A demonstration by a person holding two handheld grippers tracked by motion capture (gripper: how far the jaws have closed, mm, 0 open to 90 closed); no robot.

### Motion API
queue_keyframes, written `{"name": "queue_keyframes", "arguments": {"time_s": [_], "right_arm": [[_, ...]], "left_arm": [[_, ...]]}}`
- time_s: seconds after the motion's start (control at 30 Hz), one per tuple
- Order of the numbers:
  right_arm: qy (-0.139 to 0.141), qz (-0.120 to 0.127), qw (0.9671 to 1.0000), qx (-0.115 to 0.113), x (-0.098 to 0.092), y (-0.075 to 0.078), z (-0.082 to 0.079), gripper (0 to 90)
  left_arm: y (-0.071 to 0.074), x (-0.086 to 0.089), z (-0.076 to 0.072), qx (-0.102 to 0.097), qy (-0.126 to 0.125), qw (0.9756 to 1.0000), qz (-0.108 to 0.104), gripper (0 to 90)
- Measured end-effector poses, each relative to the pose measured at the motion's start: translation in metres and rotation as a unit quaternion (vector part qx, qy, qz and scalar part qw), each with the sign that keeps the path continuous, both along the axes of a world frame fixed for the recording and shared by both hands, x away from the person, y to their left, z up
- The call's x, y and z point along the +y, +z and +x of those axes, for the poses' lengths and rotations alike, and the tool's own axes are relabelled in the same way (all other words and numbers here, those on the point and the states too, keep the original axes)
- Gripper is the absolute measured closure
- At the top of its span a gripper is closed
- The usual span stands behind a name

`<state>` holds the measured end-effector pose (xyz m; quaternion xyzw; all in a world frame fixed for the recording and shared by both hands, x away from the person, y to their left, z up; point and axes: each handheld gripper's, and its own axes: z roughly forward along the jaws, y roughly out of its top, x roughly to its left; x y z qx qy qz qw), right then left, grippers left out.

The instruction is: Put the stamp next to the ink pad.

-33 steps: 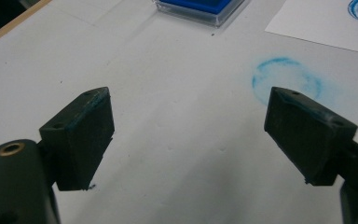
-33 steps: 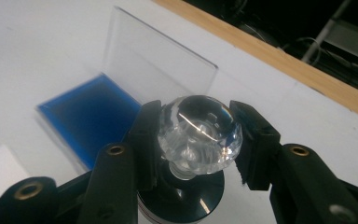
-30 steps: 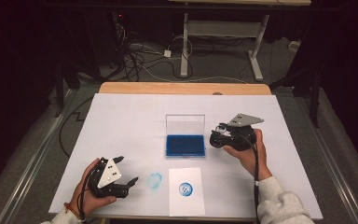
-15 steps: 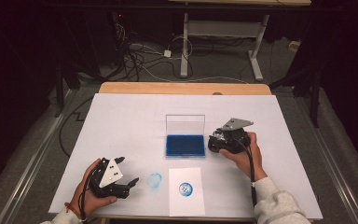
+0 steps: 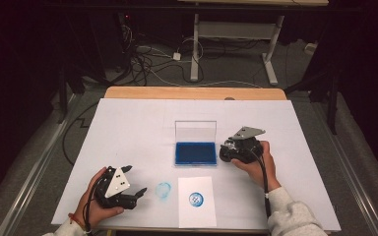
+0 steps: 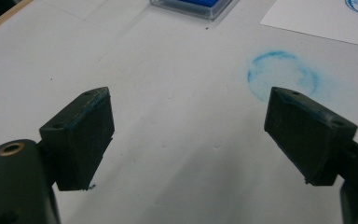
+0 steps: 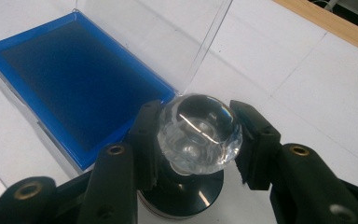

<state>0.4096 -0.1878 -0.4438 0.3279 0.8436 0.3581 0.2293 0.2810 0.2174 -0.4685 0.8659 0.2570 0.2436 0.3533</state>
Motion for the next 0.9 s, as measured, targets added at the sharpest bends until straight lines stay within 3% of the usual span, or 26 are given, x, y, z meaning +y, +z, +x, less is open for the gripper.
{"name": "queue_keyframes", "arguments": {"time_s": [0.9], "right_arm": [[0.002,0.004,1.0,0.0,0.0002,-0.0038,-0.0041,56.3]], "left_arm": [[0.0,0.0002,-0.0004,0.002,-0.003,1.0,0.005,15.6]]}}
